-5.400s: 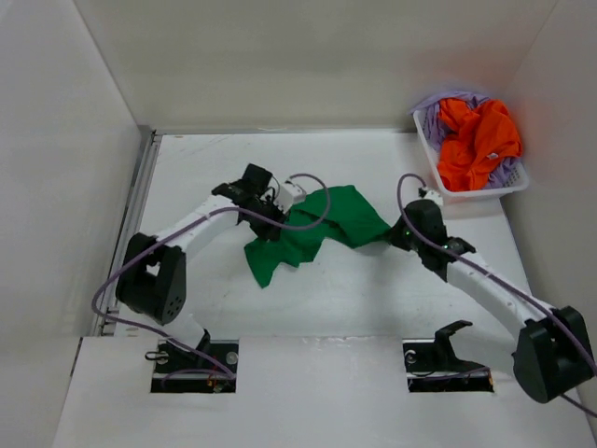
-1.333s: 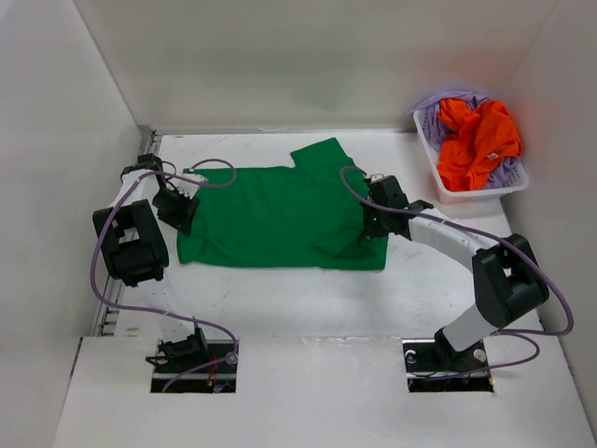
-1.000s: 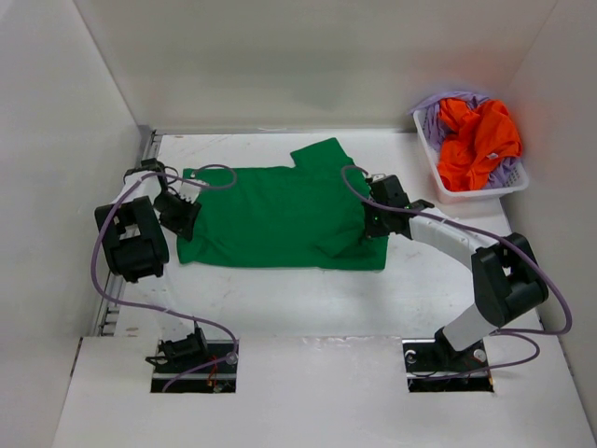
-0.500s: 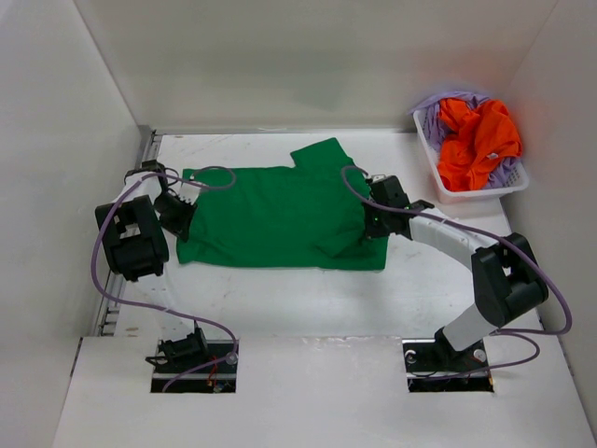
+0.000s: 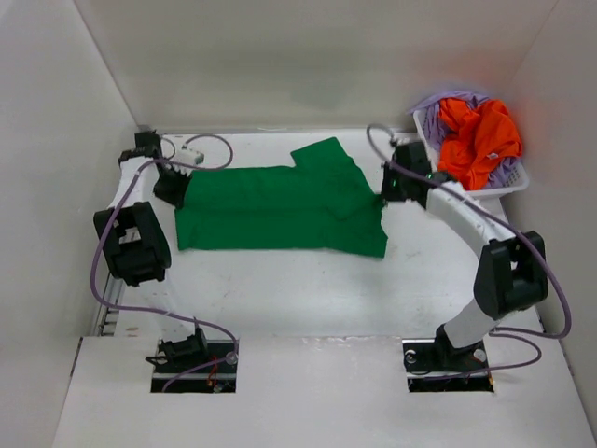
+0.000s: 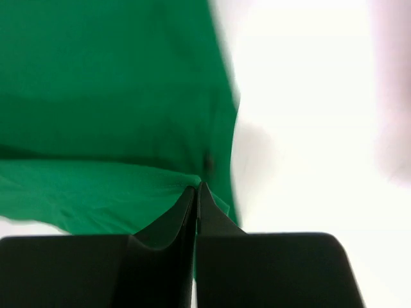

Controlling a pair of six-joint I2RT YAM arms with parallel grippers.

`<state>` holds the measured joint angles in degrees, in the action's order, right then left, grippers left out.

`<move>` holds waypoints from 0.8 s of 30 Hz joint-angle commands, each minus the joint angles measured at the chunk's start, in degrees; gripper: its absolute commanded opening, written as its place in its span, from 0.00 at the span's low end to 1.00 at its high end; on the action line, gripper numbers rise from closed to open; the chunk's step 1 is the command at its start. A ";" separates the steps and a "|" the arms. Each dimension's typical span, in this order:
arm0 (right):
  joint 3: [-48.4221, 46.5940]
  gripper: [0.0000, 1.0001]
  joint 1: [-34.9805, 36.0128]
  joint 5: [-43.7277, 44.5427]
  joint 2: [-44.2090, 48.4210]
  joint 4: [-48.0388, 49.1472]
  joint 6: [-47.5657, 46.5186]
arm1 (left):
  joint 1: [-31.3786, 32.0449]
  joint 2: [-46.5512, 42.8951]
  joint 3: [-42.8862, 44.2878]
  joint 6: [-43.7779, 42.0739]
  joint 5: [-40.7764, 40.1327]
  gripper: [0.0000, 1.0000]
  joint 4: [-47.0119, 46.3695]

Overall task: Fold and stack the t-shirts
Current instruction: Flatten out the tshirt

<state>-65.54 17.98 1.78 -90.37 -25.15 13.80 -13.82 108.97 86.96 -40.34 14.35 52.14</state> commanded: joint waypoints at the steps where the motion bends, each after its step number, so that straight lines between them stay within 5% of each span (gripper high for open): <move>1: -21.93 0.00 -5.96 3.13 -2.25 1.52 -2.55 | 4.27 -3.50 13.20 4.73 -2.91 0.00 -10.11; 5: -47.35 0.00 -9.41 8.31 -4.91 -3.15 -5.00 | 9.02 -5.25 27.71 7.37 -9.15 0.00 -21.00; 9: -52.50 0.00 -9.15 13.24 0.43 -2.98 -9.49 | 11.31 -10.78 30.38 5.63 -11.10 0.00 -27.17; 16: -22.84 0.00 -4.76 19.21 23.62 -3.85 -8.45 | 11.23 -26.41 7.22 -1.31 -9.78 0.00 -25.43; 24: 7.50 0.00 8.94 24.77 41.31 -25.02 11.92 | 11.23 -40.23 -21.54 -9.23 -9.69 0.00 -13.74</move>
<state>-63.66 23.99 21.80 -51.27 -39.09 15.68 -1.67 70.52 71.66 -43.99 6.52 32.03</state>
